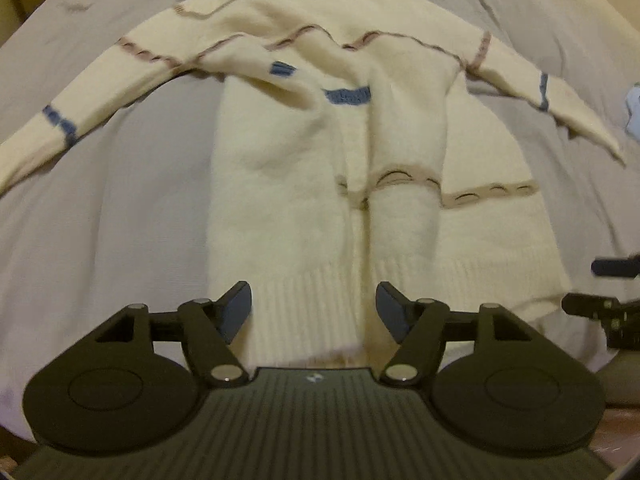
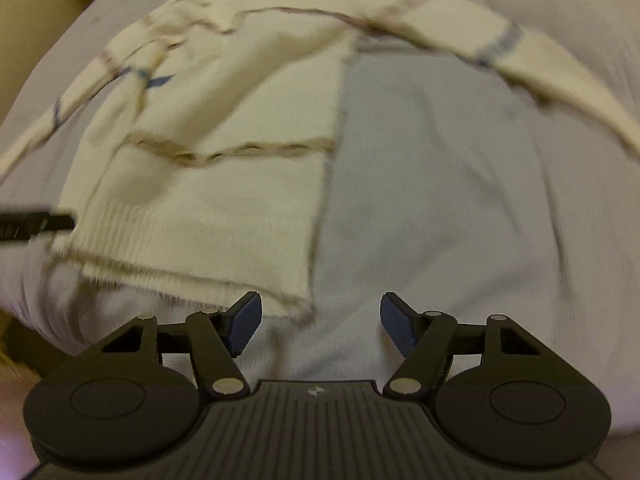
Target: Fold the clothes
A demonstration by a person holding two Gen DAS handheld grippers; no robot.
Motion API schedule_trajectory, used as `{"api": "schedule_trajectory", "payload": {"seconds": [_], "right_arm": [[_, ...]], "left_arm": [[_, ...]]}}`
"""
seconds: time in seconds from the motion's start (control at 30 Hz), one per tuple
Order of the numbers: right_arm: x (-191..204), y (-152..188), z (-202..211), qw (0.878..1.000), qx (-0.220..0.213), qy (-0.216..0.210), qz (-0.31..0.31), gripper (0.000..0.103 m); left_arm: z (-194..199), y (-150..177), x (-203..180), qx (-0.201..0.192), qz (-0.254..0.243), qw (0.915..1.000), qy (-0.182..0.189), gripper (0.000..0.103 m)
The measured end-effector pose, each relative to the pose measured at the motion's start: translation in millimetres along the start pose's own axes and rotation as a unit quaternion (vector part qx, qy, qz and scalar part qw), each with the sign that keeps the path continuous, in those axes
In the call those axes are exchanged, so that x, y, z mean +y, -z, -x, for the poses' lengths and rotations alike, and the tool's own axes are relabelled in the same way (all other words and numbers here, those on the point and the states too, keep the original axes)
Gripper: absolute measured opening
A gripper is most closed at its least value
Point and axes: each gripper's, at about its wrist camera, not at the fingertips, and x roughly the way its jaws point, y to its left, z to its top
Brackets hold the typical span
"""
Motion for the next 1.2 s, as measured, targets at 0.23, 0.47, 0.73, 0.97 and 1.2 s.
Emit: {"api": "schedule_trajectory", "payload": {"seconds": [0.23, 0.47, 0.73, 0.97, 1.2], "right_arm": [[63.7, -0.1, -43.7, 0.97, -0.016, 0.11, 0.216, 0.032], [-8.8, 0.7, 27.9, 0.994, -0.107, 0.036, -0.014, 0.004], [-86.0, 61.7, -9.1, 0.978, 0.076, 0.046, -0.189, 0.004], [-94.3, 54.1, 10.3, 0.969, 0.003, -0.038, -0.243, 0.049], [-106.8, 54.4, -23.6, 0.899, -0.02, -0.127, -0.42, 0.061]], "left_arm": [[-9.1, -4.3, 18.8, 0.013, 0.012, 0.9997, 0.017, 0.005], [95.4, 21.8, 91.4, -0.078, 0.09, 0.9927, -0.02, 0.004], [42.5, 84.9, 160.1, 0.056, 0.238, 0.9673, -0.069, 0.001], [33.2, 67.9, 133.0, 0.002, 0.267, 0.963, 0.033, 0.061], [-18.5, 69.3, 138.5, 0.025, 0.388, 0.9177, 0.081, 0.028]]}}
